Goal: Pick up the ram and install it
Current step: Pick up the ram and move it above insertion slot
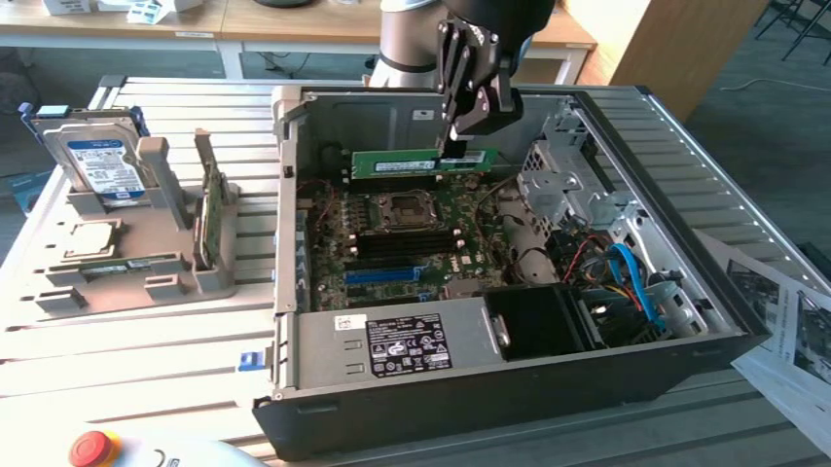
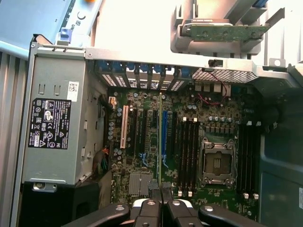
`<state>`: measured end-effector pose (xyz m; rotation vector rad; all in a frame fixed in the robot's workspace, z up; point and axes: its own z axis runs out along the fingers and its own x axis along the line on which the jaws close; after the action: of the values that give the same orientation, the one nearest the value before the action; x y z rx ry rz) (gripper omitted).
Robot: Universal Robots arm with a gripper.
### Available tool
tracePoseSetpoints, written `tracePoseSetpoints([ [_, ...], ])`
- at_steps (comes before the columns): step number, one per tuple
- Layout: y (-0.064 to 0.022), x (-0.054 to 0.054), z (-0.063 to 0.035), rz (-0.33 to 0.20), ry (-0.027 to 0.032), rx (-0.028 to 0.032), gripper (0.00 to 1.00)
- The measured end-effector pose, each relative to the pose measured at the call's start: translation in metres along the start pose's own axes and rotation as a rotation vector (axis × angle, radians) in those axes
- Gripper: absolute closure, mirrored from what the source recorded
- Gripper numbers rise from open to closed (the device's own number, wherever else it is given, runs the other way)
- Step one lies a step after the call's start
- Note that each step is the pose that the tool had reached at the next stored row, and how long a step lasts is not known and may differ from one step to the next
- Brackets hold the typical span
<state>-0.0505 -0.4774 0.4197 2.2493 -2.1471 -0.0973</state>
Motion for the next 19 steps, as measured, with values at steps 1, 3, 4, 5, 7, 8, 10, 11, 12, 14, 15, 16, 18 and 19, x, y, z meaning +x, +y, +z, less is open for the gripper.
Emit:
tracePoseSetpoints([
  [1,0.0,0.0,0.0002,0.0,-0.0001,0.0001,0.88],
  [3,-0.0002,0.0,0.0006,0.0,0.0,0.0003,0.88],
  [4,-0.0002,-0.001,0.0007,0.0,0.0001,0.0002,0.88],
  [5,-0.0002,-0.001,0.001,0.0,0.0,0.0003,0.88],
  [7,-0.0003,-0.003,0.0014,0.0,0.0,0.0003,0.88],
  [8,-0.0004,-0.004,0.0016,0.0,0.0,0.0003,0.88],
  [10,-0.0007,-0.006,0.002,0.0,0.0,0.0003,0.88],
  [11,-0.0009,-0.007,0.0021,0.0,0.0,0.0003,0.88],
  [12,-0.0011,-0.008,0.0023,0.0,0.0,0.0003,0.88],
  [14,-0.0015,-0.01,0.0026,0.0,0.0001,0.0003,0.88],
  [15,-0.0017,-0.011,0.0028,0.0,0.0001,0.0003,0.88],
  [16,-0.0019,-0.012,0.003,0.0,0.0,0.0003,0.88],
  [18,-0.0024,-0.015,0.0033,0.0,0.0,0.0003,0.88],
  [19,-0.0026,-0.016,0.0034,0.0,0.0,0.0003,0.88],
])
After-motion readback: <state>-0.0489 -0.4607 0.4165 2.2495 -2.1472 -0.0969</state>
